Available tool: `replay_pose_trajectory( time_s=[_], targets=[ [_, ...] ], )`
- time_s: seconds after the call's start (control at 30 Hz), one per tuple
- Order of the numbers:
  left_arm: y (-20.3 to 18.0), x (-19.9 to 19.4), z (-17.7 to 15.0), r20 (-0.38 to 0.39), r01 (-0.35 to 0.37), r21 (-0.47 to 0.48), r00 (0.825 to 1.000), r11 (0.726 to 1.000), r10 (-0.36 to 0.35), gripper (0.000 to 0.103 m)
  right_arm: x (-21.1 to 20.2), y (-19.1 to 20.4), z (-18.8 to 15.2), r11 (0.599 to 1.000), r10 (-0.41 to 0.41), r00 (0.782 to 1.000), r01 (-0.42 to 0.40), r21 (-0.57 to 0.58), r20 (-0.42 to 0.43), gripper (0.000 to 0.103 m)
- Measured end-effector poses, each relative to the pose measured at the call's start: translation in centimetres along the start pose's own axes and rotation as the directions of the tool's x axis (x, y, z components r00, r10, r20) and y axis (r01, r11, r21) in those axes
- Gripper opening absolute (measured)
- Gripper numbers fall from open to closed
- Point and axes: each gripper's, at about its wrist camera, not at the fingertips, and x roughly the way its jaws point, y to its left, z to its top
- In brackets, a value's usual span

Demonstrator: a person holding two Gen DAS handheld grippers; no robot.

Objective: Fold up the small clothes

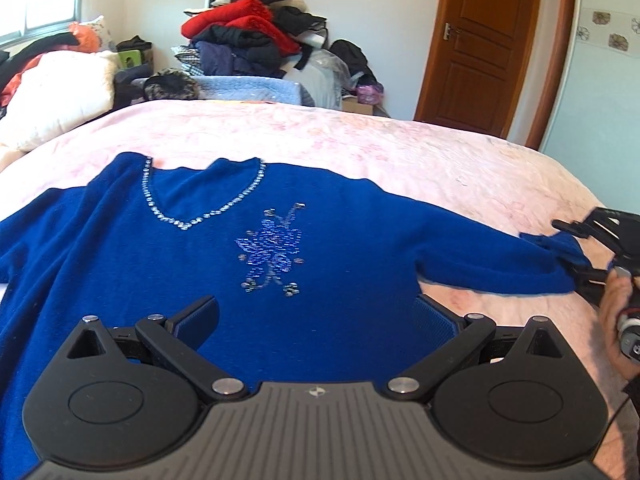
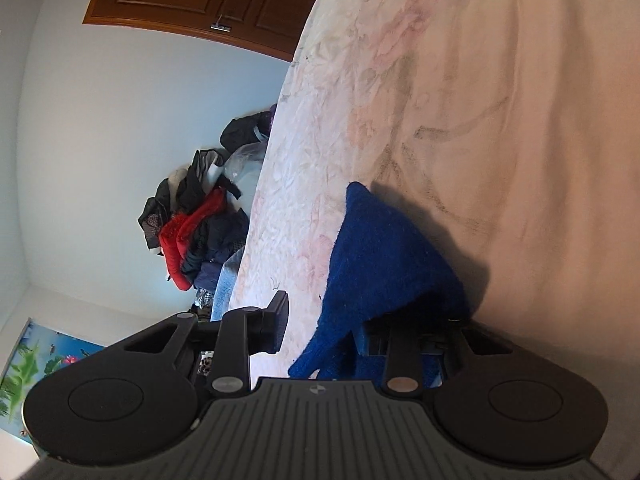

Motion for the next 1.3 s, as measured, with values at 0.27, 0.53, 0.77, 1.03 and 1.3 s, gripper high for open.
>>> replay_pose_trajectory(
  time_s=[0.27,0.53,0.77,1.03,1.3],
  targets=[
    [0.5,2.1,3.3,-0.063,0.277,-0.295,0.95,0.915,-0.307,0.103,-1.4,-0.7,-0.2,0.96,0.281,0.96,-0.281,-0.003,-0.014,0.013],
    [-5.5,8.8,7.7,0.05,0.596,-0.543,0.726,0.591,-0.686,0.103,-0.3,-2.6,-0.7,0.862,0.495,0.865,-0.478,0.17,-0.078,0.014],
    [-11.1,15.9,6.7,-0.068,0.507,-0.672,0.684,0.54,-0.727,0.093,0.5,-3.8,0.1,0.827,0.535,0.842,-0.504,0.249,-0.072,0.014],
    [-12.9,18.0,6.3,-0.077,0.457,-0.727,0.687,0.512,-0.723,0.044,0.8,-4.9,-0.1,0.818,0.54,0.839,-0.504,0.276,-0.068,0.016],
    [-13.2,18.5,5.9,-0.091,0.429,-0.752,0.684,0.499,-0.724,0.011,0.4,-5.9,-0.2,0.803,0.544,0.838,-0.505,0.317,-0.042,0.023]
  ],
)
